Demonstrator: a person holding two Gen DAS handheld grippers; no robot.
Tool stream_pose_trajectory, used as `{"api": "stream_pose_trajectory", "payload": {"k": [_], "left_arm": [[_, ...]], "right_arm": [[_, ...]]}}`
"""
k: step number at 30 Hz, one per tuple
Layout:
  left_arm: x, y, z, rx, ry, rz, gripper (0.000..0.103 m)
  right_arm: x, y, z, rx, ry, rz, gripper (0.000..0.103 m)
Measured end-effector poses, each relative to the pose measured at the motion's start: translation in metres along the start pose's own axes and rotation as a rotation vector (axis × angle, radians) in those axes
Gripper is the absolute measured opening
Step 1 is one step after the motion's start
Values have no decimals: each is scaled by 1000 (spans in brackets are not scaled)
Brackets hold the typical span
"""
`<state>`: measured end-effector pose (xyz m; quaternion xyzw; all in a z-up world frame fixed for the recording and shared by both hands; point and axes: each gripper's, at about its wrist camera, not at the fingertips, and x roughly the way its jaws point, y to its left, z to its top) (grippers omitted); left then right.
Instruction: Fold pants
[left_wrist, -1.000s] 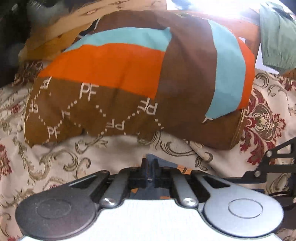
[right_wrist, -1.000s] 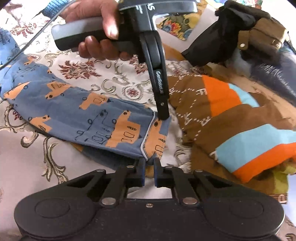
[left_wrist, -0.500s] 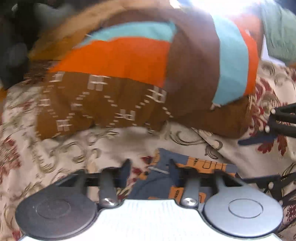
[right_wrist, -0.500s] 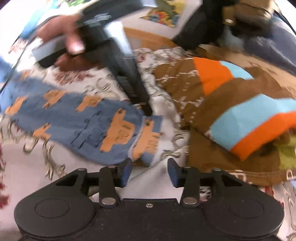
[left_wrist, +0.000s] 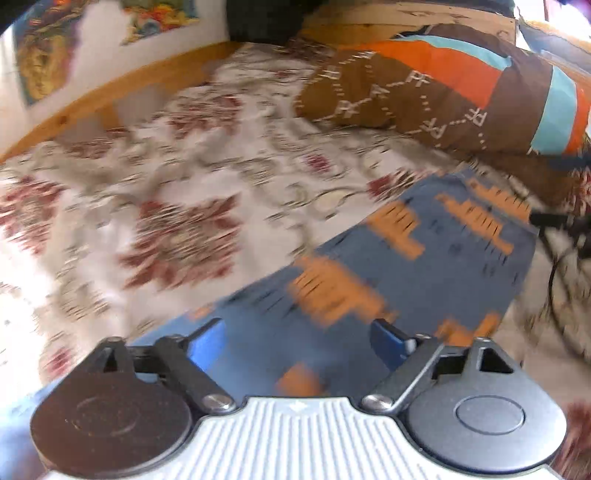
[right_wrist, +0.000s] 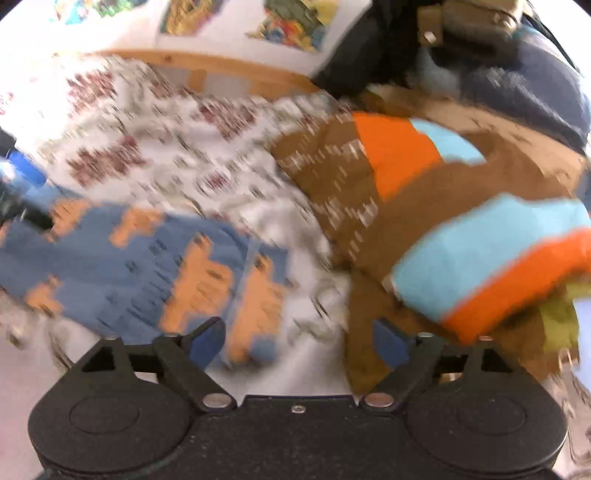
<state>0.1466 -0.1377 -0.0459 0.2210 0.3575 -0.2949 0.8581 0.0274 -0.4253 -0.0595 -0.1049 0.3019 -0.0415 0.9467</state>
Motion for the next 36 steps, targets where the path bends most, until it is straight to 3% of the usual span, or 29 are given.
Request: {"api": "stream_pose_trajectory", "payload": {"k": [7, 9, 13, 20, 22, 27, 31, 36], "left_arm": [[-53, 94, -46, 61, 113, 194, 96], [-69, 132, -49, 8, 155, 220, 96], [-102, 173, -50, -99, 142, 260, 100], [-139, 175, -85, -189, 93, 482, 99], [-138, 174, -91, -211, 98, 490, 96], [-125, 178, -98, -294, 173, 550, 76], [-126, 182, -98, -301, 184, 567, 59], [-142, 170, -92, -221, 153, 554, 59]], "right_arm": [[23, 70, 65, -142, -43, 331, 102], [31, 95, 83, -241, -78, 404, 102], [46, 139, 115, -434, -117, 539, 102], [65, 189, 143, -589, -150, 680, 102], [69, 201, 144, -553, -143, 725, 102], [54, 235, 128, -471, -146, 788, 101], [38, 265, 113, -451, -142, 786, 88], [20, 288, 102, -479, -143, 828, 76]]}}
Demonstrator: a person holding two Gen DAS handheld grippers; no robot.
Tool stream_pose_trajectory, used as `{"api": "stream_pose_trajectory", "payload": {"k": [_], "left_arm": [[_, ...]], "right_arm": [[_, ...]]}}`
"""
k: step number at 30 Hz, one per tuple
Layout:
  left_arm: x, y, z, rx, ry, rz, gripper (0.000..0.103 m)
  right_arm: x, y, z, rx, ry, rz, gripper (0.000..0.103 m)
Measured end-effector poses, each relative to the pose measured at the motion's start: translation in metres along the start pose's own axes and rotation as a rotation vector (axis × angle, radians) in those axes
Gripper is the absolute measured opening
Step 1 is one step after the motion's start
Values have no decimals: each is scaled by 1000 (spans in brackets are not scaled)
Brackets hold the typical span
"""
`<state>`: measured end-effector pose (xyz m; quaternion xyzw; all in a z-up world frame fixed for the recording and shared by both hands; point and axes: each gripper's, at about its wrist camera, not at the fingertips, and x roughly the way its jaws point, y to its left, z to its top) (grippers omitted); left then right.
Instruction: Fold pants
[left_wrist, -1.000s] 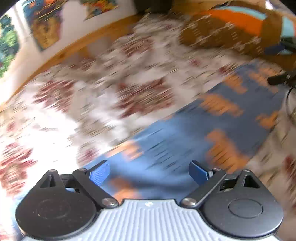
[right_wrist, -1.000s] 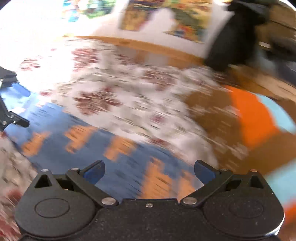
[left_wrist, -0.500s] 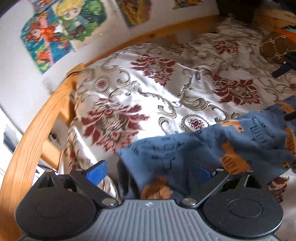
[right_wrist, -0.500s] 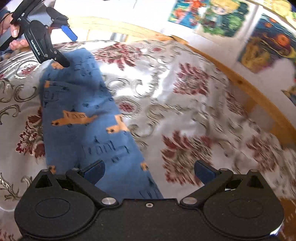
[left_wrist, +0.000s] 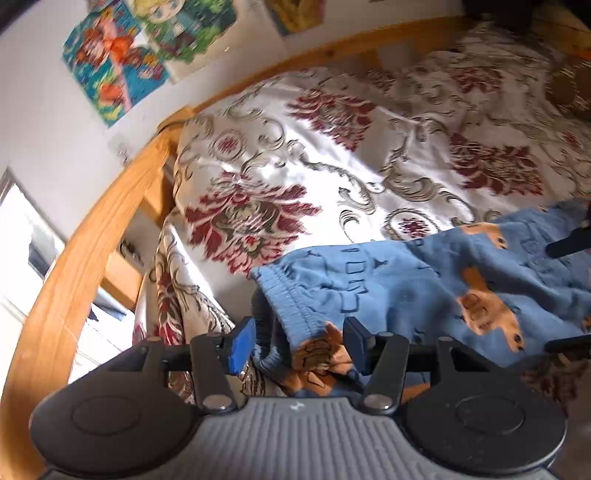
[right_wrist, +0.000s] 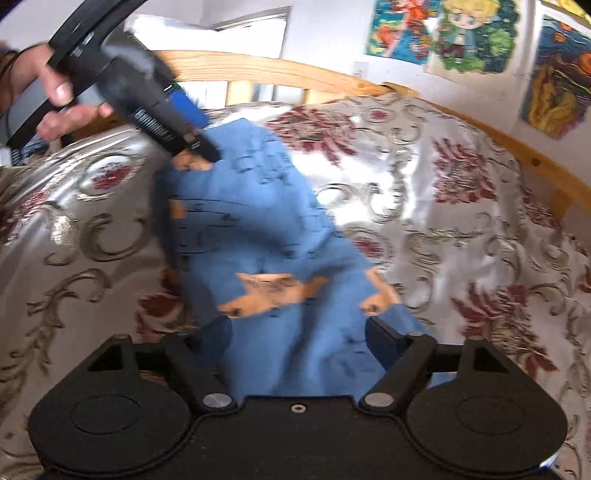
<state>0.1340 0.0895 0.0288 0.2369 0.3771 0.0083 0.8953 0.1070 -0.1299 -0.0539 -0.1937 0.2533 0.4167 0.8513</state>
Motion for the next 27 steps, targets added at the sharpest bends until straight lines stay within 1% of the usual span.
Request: {"api": "stream_pose_trajectory", "payload": {"k": [1, 2, 3, 4, 6, 7, 8, 10, 11, 12, 13, 14, 16, 20, 23, 25, 26, 27], "left_arm": [[-2, 0, -1, 3, 7, -11, 58], [-2, -1, -2, 1, 19, -21, 54], [0, -1, -3, -4, 40, -30, 50], [2, -2, -5, -6, 56, -26, 45], [8, -3, -5, -18, 72, -12, 43], [9, -2, -4, -28, 76, -13, 39], [11, -1, -3, -33, 81, -12, 29], [14, 0, -1, -34, 92, -7, 23], [14, 1, 0, -30, 99, -16, 8], [14, 1, 2, -23, 106, -16, 4], [12, 2, 2, -16, 106, -15, 4], [11, 4, 4, -7, 104, -18, 4], [7, 9, 6, 6, 103, -5, 4], [7, 20, 7, 9, 128, 30, 4], [13, 24, 5, 6, 153, 19, 4], [13, 21, 3, 52, 165, 25, 6], [9, 20, 3, 71, 165, 30, 11], [2, 19, 2, 88, 164, 41, 12]], "right_arm": [[1, 5, 0, -16, 3, 3, 72], [3, 8, 0, -27, 10, 5, 69], [5, 11, 0, -35, 17, 5, 64], [5, 13, -1, -38, 21, 4, 59], [8, 14, -3, -34, 26, 5, 52], [9, 13, -3, -31, 29, 6, 49], [10, 13, -3, -28, 31, 10, 46], [12, 14, -4, -28, 38, 22, 38], [13, 15, -5, -32, 41, 26, 36], [13, 16, -5, -35, 44, 30, 30], [14, 17, -5, -37, 46, 36, 18], [15, 17, -5, -37, 49, 42, 13], [15, 18, -5, -29, 50, 56, 8], [12, 23, -2, -48, 35, 86, 8], [18, 21, -3, -38, 54, 95, 9], [17, 18, -3, -19, 53, 100, 14], [13, 15, -2, -2, 50, 104, 17], [6, 10, -1, 10, 44, 107, 29]]}}
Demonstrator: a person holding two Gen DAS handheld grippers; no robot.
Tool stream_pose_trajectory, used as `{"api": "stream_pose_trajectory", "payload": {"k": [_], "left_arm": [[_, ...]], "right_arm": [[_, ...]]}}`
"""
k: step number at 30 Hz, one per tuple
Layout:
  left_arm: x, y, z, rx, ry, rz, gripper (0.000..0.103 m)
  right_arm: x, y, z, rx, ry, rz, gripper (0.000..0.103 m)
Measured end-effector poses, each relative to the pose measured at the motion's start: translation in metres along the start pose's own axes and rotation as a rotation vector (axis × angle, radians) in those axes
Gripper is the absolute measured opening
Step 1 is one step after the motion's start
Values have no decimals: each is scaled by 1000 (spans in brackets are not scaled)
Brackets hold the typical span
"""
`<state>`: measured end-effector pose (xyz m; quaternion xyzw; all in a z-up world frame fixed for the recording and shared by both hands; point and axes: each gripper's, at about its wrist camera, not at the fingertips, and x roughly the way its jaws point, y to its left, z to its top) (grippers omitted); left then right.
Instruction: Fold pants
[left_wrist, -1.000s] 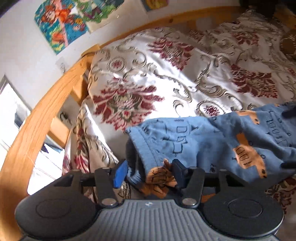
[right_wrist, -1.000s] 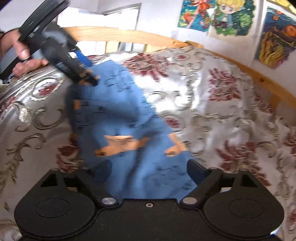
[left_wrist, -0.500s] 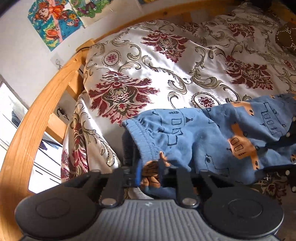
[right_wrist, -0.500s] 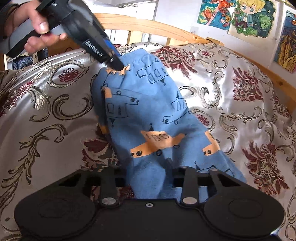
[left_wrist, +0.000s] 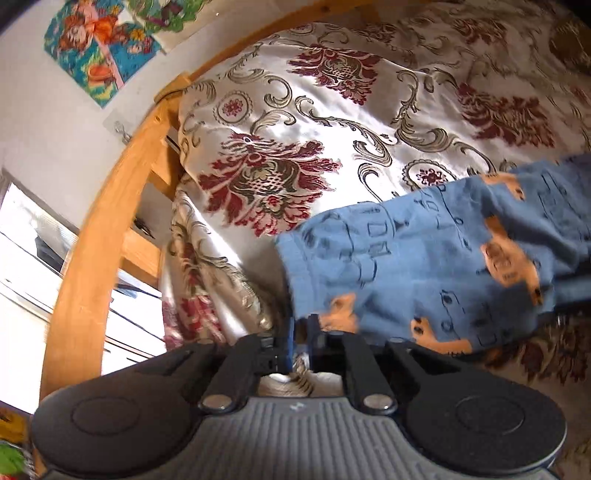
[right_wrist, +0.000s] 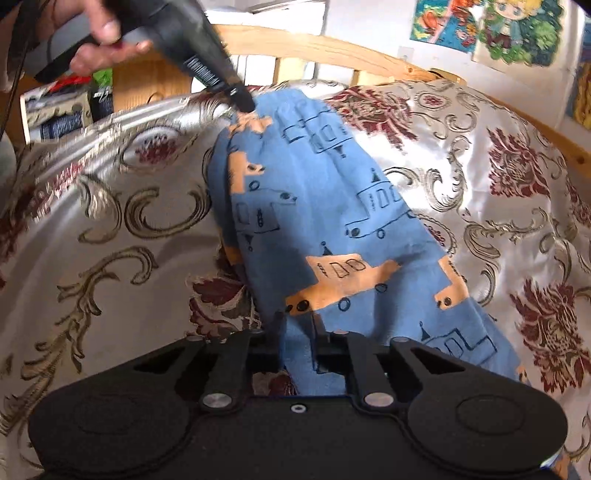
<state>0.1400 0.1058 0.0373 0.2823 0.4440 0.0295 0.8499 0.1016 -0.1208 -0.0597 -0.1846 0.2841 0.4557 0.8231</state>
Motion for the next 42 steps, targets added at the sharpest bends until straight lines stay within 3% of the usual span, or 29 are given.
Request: {"api": "stream_pose_trajectory", "payload": {"k": [1, 2, 4, 8, 12, 15, 17, 19, 20, 22, 25, 28, 30, 36, 42], "left_arm": [[-8, -1, -2, 11, -12, 7, 19], [-17, -3, -3, 18, -29, 15, 38], [-30, -11, 1, 28, -74, 20, 54], [-33, -49, 30, 34, -191, -85, 56], [1, -103, 64, 64, -335, -201, 56], [37, -128, 73, 78, -269, -265, 49], [57, -134, 65, 71, -175, -346, 35], [70, -138, 49, 79, -112, -377, 32], [73, -138, 37, 75, -103, -379, 31], [68, -136, 14, 44, -129, -380, 31], [63, -131, 0, -24, -137, -376, 31], [61, -129, -4, -49, -145, -375, 31], [61, -125, -6, -55, -147, -380, 31], [60, -117, -12, -71, -155, -414, 31], [61, -115, -14, -74, -160, -431, 31]], "right_arm": [[-8, -4, 0, -4, -6, -9, 45], [-18, -10, 1, -27, -9, -29, 50], [-33, -28, 1, -59, -9, -67, 62], [-39, -82, 6, 8, 12, -170, 69], [-19, -134, 7, 92, -4, -247, 75], [0, -159, 6, 134, -4, -248, 75], [10, -171, 4, 155, 7, -204, 74], [17, -178, 1, 166, 36, -138, 65], [19, -179, 0, 170, 55, -115, 62], [22, -179, -5, 186, 86, -61, 43], [18, -168, -10, 192, 104, 31, 26], [12, -141, -11, 107, 137, 130, 19], [9, -130, -11, 88, 163, 180, 21], [6, -132, 4, 112, 193, 276, 38], [34, -144, 27, 231, 157, 390, 39]]}}
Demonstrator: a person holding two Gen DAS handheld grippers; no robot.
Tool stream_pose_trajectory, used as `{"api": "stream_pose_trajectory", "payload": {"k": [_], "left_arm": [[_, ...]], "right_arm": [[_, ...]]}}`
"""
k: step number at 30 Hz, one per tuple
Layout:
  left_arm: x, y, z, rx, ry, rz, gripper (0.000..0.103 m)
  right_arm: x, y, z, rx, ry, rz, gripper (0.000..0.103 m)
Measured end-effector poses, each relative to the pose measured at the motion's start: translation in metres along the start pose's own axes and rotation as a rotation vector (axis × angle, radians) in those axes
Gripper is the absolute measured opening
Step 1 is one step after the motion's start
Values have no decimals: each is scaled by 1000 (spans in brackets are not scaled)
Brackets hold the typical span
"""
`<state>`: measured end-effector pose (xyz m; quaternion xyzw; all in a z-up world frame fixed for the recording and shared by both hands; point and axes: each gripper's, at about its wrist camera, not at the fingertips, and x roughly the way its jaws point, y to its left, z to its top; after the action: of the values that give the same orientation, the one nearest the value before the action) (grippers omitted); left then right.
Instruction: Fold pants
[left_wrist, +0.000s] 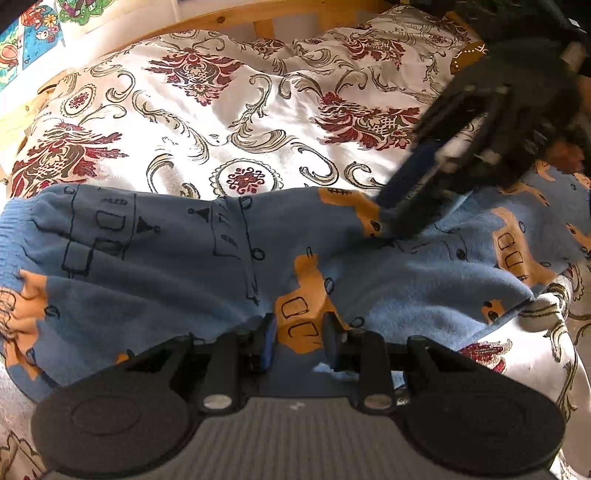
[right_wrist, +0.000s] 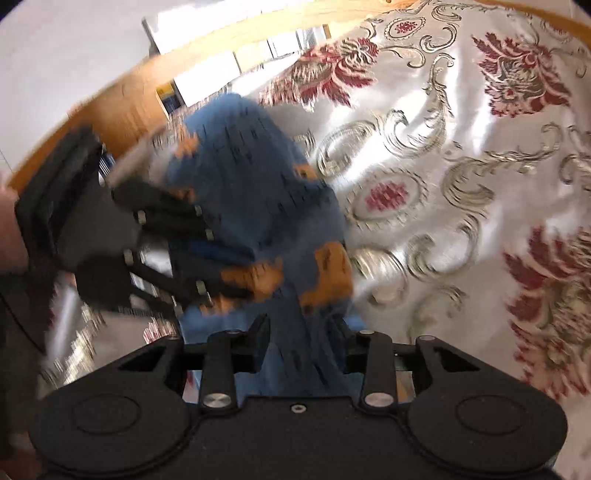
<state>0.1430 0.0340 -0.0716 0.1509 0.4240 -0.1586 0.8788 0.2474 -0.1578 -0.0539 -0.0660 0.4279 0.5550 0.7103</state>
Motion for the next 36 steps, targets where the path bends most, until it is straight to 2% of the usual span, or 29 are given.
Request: {"api": "stream_pose_trajectory", "payload": {"k": [4, 7, 10, 11, 12, 14, 15, 16, 18, 19, 22, 24, 29, 33, 36], "left_arm": [[0, 1, -1, -4, -7, -7, 31], [-1, 1, -1, -7, -8, -9, 31], [0, 1, -2, -3, -15, -7, 31], [0, 0, -2, 1, -17, -6, 31], [0, 0, -2, 2, -18, -6, 31], [0, 0, -2, 3, -19, -7, 31], [0, 0, -2, 1, -19, -9, 31], [0, 1, -2, -2, -19, -10, 31], [0, 2, -1, -12, -19, -12, 31], [0, 3, -1, -17, -18, -12, 30], [-3, 10, 2, -67, -12, -19, 17], [-8, 22, 5, -141, -14, -60, 15], [-18, 60, 9, -368, -42, -256, 15], [-12, 72, 13, -468, -57, -385, 15], [0, 73, 19, -513, -47, -418, 15]], "right_arm": [[9, -14, 8, 79, -37, 34, 38], [-1, -20, 9, 80, -77, 4, 38], [-11, -37, 11, 132, -108, -63, 38], [-11, -45, 10, 169, -106, -56, 38], [-8, -52, 8, 212, -88, -14, 38], [-3, -55, 0, 238, -68, 28, 37], [1, -53, -3, 236, -53, 45, 35], [3, -48, -6, 223, -50, 38, 23], [1, -33, -10, 175, -78, -2, 13], [-3, -24, -11, 157, -94, -4, 11], [-9, 4, -15, 95, -115, -33, 8], [-9, 21, -22, 48, -108, -70, 8], [5, 63, -41, -113, -90, -204, 8], [20, 96, -52, -314, -71, -330, 8], [29, 106, -57, -391, -57, -379, 8]]}}
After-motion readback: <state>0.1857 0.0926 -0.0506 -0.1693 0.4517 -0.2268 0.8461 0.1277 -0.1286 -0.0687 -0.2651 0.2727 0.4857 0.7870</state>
